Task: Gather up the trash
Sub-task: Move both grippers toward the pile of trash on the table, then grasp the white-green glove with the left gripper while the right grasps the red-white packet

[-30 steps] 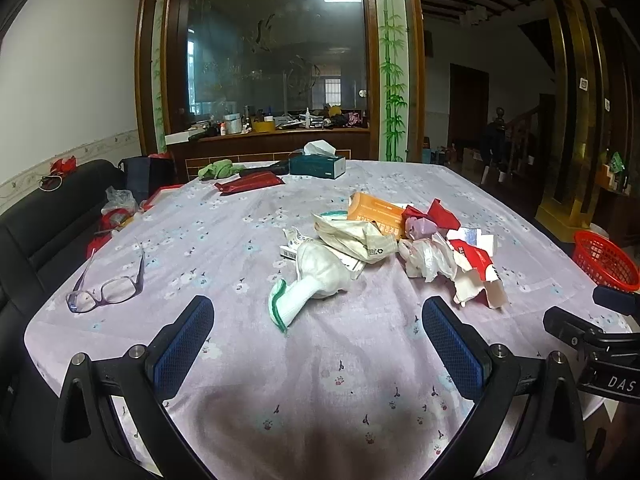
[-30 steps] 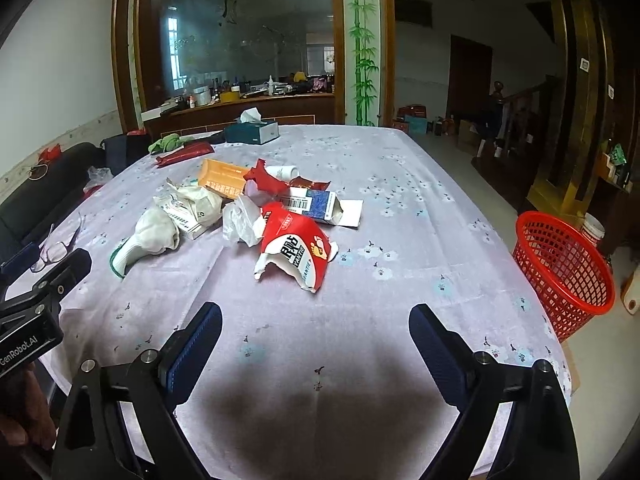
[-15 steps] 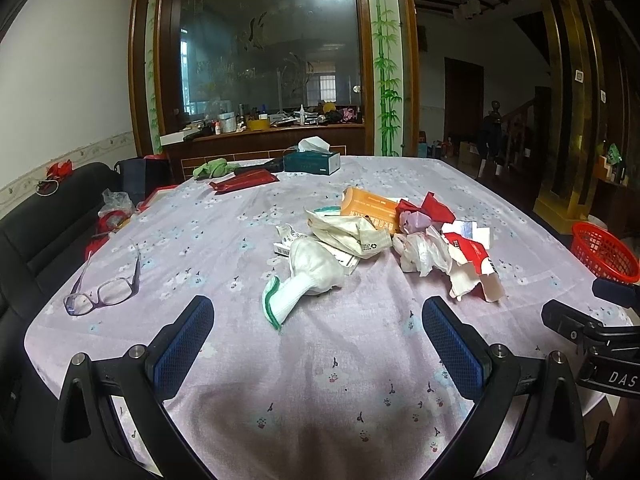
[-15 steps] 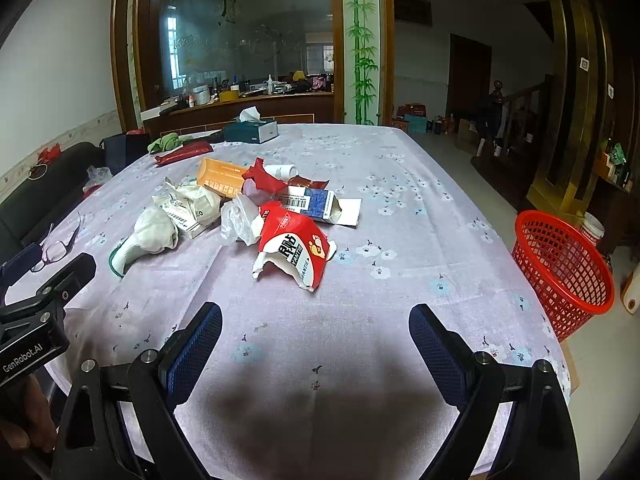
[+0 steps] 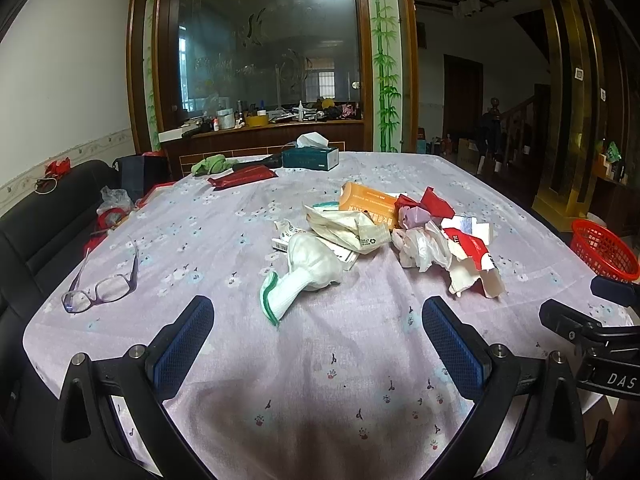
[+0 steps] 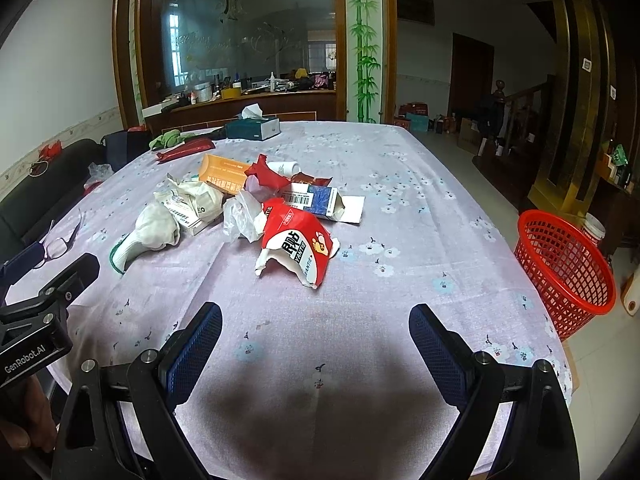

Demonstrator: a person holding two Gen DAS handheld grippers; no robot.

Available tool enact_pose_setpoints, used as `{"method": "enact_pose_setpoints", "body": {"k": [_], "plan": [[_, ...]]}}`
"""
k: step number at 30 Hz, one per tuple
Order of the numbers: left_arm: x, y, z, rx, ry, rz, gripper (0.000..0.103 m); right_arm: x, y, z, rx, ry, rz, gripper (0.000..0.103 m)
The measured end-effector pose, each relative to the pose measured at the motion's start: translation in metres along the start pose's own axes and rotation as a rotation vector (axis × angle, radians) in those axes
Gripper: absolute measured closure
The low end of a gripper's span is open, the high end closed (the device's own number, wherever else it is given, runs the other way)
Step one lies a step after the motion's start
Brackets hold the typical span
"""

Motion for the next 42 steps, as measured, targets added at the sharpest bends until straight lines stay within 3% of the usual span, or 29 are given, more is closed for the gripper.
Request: {"method": "enact_pose_setpoints", "body": {"k": [24, 30, 33, 38, 42], "plan": [[-0.007, 0.006, 0.003, -0.001, 0.035, 0.015, 0.000, -0.006, -0.001, 0.002, -0.012, 0.032, -0.038, 0.006], [-0.031, 0.043, -0.015, 0.067, 0.128, 0.055, 0.000, -0.012, -0.007, -0.005, -0.010, 0.051, -0.073, 0.017], [-0.052, 0.057, -0.021, 0.123, 0.199, 0.123, 0.000, -0.019, -0.011, -0.010, -0.023, 0.073, -0.110, 0.022], [-0.081, 0.053, -0.028, 0.107, 0.258, 0.156, 0.001, -0.030, -0.013, -0.020, -0.016, 0.105, -0.147, 0.024], [-0.102, 0.043, -0.035, 0.096, 0.292, 0.190, 0.009, -0.041, -0.005, -0.028, 0.052, 0.113, -0.130, 0.024]]}}
Point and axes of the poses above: each gripper's, at about its wrist camera, not at the fingertips, and x roughly against the way its jaws point, y to its left, z to its underside, the point moved 3 cm from there along -x, roughly the way its jaws point, and after that the axes turned 4 degrees about z, right-handed, at the moved point
